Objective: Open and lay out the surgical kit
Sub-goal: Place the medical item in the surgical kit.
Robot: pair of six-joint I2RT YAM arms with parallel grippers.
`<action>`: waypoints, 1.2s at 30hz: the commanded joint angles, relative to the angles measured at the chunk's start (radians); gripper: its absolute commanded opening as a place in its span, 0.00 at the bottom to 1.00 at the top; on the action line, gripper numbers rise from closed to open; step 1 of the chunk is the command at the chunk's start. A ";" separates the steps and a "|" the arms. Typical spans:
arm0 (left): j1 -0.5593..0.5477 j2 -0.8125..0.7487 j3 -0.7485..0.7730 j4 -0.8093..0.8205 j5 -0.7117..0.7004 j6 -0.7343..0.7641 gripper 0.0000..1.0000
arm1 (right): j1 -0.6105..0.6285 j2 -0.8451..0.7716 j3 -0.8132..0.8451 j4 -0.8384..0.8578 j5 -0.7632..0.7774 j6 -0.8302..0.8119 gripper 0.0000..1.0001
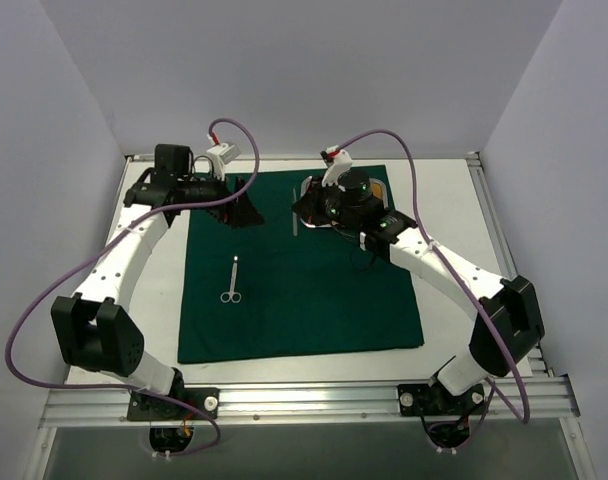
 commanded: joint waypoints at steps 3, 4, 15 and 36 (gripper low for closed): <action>0.096 -0.008 0.093 -0.165 -0.228 0.077 0.94 | -0.004 -0.073 0.053 -0.537 0.375 0.008 0.00; 0.113 0.000 0.102 -0.181 -0.281 0.078 0.94 | -0.007 -0.074 0.012 -0.584 0.383 0.025 0.00; 0.150 0.017 0.116 -0.207 -0.285 0.070 0.94 | -0.037 0.030 -0.223 -0.598 0.383 0.099 0.00; 0.159 0.037 0.107 -0.205 -0.288 0.073 0.94 | -0.117 0.176 -0.165 -0.562 0.380 0.010 0.00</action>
